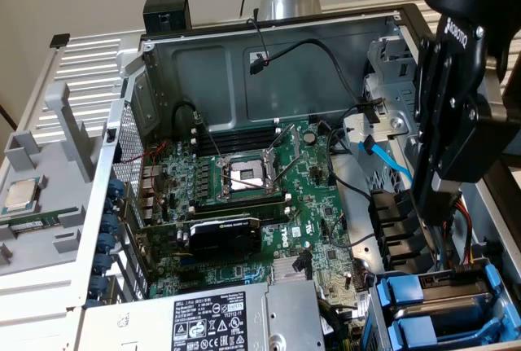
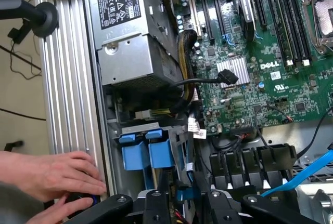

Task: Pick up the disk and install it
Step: 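Insert the first disk wire, then insert the second disk wire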

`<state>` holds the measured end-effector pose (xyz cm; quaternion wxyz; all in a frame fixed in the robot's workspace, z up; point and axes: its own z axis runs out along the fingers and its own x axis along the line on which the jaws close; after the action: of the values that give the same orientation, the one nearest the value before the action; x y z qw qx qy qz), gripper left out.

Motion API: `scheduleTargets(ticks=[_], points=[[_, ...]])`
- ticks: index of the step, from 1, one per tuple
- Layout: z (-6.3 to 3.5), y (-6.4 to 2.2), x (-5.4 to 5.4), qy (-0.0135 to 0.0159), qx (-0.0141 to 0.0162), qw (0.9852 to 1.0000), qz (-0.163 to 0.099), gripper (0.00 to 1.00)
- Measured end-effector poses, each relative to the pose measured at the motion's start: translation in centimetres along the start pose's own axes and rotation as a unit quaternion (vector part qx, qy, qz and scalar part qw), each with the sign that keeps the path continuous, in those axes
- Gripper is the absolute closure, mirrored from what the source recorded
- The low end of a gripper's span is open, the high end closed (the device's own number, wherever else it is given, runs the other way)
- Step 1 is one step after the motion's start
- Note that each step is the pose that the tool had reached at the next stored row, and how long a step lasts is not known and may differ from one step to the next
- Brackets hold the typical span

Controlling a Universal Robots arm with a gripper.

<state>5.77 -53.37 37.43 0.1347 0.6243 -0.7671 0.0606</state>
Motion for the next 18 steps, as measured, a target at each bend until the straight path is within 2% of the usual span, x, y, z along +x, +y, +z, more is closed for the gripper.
scheduleTargets(ticks=[5,17,18], points=[[0.2,-0.01,-0.06,0.0003,-0.0019,1.0,0.007,0.68],[0.21,-0.15,-0.1,0.001,-0.0034,1.0,0.007,0.68],[0.21,-0.18,-0.11,0.001,-0.0036,1.0,0.007,0.7]])
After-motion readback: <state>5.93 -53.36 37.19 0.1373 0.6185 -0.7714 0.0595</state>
